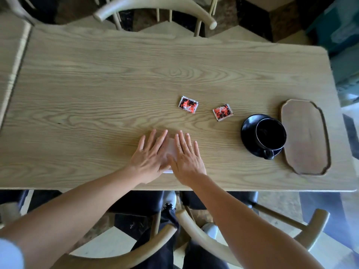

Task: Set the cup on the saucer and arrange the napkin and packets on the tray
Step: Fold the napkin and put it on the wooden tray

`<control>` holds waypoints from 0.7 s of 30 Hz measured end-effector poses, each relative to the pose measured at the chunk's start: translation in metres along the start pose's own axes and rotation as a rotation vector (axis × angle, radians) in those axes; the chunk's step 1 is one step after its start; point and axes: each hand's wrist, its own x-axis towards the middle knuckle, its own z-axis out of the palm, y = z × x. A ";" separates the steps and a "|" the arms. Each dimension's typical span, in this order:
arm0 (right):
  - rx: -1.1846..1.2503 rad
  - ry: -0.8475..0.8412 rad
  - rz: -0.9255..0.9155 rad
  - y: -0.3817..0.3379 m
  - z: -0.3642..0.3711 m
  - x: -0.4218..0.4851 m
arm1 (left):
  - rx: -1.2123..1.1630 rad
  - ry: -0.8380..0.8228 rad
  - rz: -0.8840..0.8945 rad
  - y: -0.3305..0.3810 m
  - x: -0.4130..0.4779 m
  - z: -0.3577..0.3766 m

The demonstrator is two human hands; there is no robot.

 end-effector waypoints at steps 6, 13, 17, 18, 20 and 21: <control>0.549 0.179 0.537 -0.008 -0.018 -0.019 | -0.578 0.273 -0.443 0.016 -0.019 -0.009; 0.956 0.136 0.856 -0.036 -0.009 -0.006 | -0.990 0.276 -0.768 0.032 -0.006 -0.012; 1.057 0.055 0.894 -0.034 -0.012 -0.008 | -1.139 0.230 -0.924 0.041 -0.006 -0.012; 1.087 0.027 0.877 -0.033 -0.015 -0.010 | -1.192 0.190 -0.967 0.043 -0.007 -0.011; 1.174 0.000 0.837 -0.029 -0.023 -0.018 | -1.300 0.116 -1.026 0.048 -0.008 -0.013; 1.228 -0.006 0.817 -0.025 -0.029 -0.023 | -1.319 0.105 -1.021 0.050 -0.007 -0.016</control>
